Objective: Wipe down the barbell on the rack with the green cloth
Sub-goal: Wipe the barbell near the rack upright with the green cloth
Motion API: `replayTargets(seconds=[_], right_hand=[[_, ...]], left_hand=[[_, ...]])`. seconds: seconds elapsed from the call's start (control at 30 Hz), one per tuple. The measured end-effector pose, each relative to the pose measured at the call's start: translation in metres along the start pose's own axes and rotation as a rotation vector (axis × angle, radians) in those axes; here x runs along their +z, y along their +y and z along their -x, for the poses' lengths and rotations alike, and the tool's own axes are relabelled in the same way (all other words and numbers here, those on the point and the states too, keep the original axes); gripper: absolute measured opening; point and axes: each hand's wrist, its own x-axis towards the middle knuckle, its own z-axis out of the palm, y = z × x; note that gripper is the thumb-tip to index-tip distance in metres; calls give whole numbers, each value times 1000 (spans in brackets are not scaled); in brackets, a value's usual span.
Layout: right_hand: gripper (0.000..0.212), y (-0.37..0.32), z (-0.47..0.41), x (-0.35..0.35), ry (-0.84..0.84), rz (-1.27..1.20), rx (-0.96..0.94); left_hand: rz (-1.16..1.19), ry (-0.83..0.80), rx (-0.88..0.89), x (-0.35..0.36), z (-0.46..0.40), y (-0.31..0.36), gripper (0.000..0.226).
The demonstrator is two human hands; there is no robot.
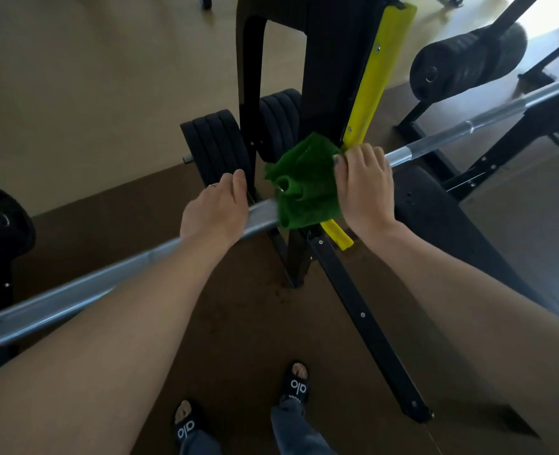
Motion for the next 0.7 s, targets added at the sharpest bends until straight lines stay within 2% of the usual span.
replayTargets(seconds=[0.07,0.17,0.3,0.37,0.5,0.6,0.7], right_hand=[[28,2,2,-2,-70,-88,-71],[26,-27,7,10,-265,-253,-158],[28,-43,11,28,-139,-374,-110],[28,-37,18,29,-146,-358,-115],[36,-7,19,25,-205,-217,-249],[36,19,11,24,-154,-146,-397],[35,14,14,22,-131,-81,-418]], left_hand=[[-24,51,-18,2,1,0,53],[-58,71,-55,4,2,1,53],[-57,106,-93,3,2,1,53],[-62,120,-87,3,3,1,51],[-74,127,-124,1,6,2,50],[-86,145,-144,1,7,2,50],[-99,157,-143,2,7,2,49]])
